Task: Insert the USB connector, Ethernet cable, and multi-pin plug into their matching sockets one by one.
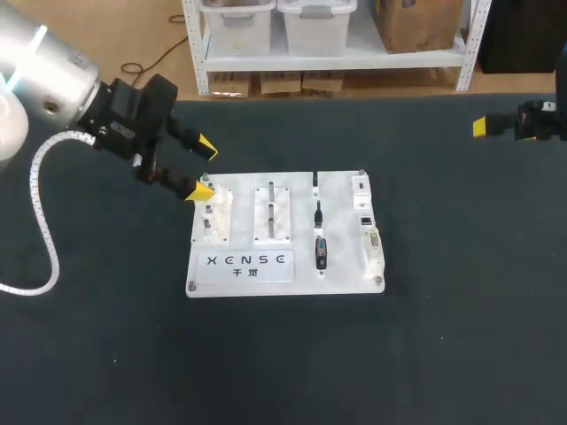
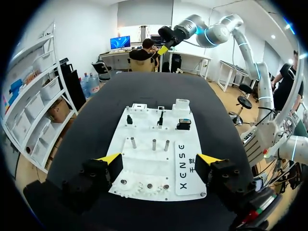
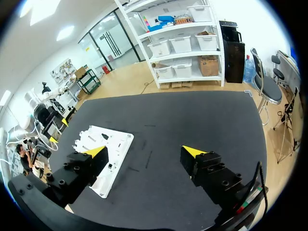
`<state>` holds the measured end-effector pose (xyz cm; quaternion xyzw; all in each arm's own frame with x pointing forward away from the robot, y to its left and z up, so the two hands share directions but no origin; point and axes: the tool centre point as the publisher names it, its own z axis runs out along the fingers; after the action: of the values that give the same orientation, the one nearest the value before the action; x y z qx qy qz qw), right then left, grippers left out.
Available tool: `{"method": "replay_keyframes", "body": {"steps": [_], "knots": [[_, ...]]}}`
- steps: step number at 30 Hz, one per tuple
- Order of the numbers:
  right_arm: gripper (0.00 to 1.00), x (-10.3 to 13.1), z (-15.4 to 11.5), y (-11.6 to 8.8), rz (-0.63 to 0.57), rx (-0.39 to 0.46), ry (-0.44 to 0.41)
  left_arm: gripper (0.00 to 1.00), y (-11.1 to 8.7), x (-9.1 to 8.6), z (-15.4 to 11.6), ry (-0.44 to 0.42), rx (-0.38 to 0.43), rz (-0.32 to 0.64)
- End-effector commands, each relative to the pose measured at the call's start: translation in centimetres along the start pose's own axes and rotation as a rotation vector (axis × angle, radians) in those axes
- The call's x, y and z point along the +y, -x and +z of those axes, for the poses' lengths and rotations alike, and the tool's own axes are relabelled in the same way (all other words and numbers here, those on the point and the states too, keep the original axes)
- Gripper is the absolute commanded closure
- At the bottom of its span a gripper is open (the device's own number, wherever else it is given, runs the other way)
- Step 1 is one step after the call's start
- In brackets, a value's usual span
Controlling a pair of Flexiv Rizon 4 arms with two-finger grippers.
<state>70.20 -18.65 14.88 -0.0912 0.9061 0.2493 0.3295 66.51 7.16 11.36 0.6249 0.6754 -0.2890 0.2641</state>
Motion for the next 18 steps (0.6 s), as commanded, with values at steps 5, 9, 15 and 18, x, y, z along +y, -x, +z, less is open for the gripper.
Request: {"method": "replay_keyframes", "body": {"steps": [5,9,15,18], "knots": [[0.00,0.06,-0.03,-0.01,0.000,0.000,-0.004,0.00,-0.07,-0.09,-0.02,0.002,-0.002,0.002],[0.00,0.06,-0.03,-0.01,0.000,0.000,-0.004,0.00,-0.07,-0.09,-0.02,0.002,-0.002,0.002],[0.00,0.06,-0.03,-0.01,0.000,0.000,-0.004,0.00,-0.07,-0.09,-0.02,0.002,-0.002,0.002],[0.00,0.06,-0.03,-0.01,0.000,0.000,-0.004,0.00,-0.07,-0.09,-0.02,0.002,-0.002,0.002]]}}
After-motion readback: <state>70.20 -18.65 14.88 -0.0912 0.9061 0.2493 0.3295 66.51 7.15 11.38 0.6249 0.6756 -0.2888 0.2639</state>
